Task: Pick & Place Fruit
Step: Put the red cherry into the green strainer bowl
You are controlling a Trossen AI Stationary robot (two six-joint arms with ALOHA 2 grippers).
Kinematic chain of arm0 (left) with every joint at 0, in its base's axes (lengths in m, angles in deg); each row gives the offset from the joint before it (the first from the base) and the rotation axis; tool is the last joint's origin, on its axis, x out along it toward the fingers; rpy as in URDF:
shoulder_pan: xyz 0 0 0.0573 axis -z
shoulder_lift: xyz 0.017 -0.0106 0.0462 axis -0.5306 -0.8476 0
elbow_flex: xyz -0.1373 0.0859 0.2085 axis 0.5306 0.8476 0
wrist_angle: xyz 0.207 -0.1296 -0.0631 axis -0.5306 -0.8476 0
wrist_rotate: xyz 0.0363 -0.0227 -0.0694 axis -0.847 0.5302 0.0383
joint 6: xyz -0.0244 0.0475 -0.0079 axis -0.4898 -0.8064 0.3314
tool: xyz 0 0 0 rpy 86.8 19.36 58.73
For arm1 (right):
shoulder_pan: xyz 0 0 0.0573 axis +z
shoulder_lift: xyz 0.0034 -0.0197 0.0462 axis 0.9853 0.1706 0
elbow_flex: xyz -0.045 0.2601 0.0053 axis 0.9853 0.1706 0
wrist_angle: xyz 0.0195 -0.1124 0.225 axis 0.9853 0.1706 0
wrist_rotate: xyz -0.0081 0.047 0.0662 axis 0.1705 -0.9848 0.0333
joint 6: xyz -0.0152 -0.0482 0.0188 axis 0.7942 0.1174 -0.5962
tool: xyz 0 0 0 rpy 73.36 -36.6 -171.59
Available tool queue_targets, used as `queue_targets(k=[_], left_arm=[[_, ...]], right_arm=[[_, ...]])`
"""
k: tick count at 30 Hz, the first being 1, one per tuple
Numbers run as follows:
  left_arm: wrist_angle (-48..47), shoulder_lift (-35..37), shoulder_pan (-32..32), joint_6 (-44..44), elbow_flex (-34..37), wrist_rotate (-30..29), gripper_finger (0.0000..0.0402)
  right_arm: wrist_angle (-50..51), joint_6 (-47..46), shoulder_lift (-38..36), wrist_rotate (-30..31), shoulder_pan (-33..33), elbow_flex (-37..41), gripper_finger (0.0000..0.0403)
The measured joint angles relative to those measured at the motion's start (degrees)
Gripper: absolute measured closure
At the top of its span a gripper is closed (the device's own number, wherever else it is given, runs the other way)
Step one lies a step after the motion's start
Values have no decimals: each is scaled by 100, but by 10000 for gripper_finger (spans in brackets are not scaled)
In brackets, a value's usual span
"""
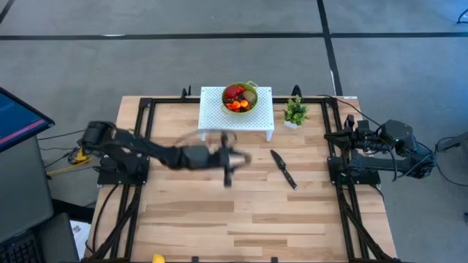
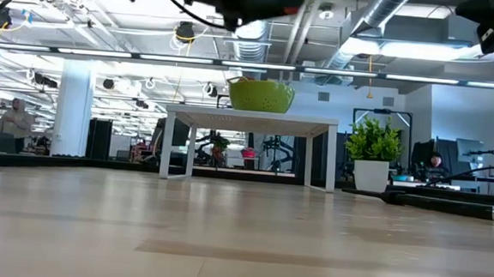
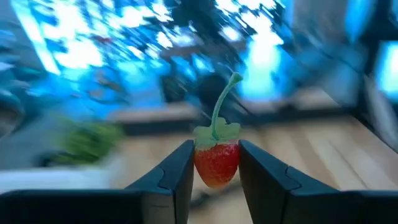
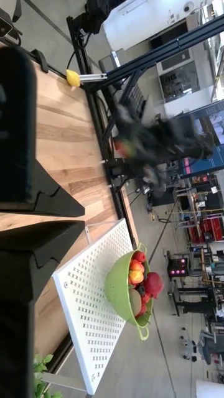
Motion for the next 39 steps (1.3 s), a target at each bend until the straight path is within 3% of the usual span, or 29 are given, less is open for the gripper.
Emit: queue_targets(k=[8, 19, 29, 39], left_arm=[[281, 859, -1646, -6, -255, -14, 289], [240, 329, -3043, -15, -963, 187, 289], [201, -397, -3318, -32, -970, 201, 289], [234, -536, -3303, -12, -966, 232, 289]], right_arm=[[2, 2, 0, 0, 0, 1, 386], [1, 2, -1, 0, 0, 2, 386], [0, 2, 1, 0, 0, 0, 386], [1, 1, 1, 0, 0, 0, 386]])
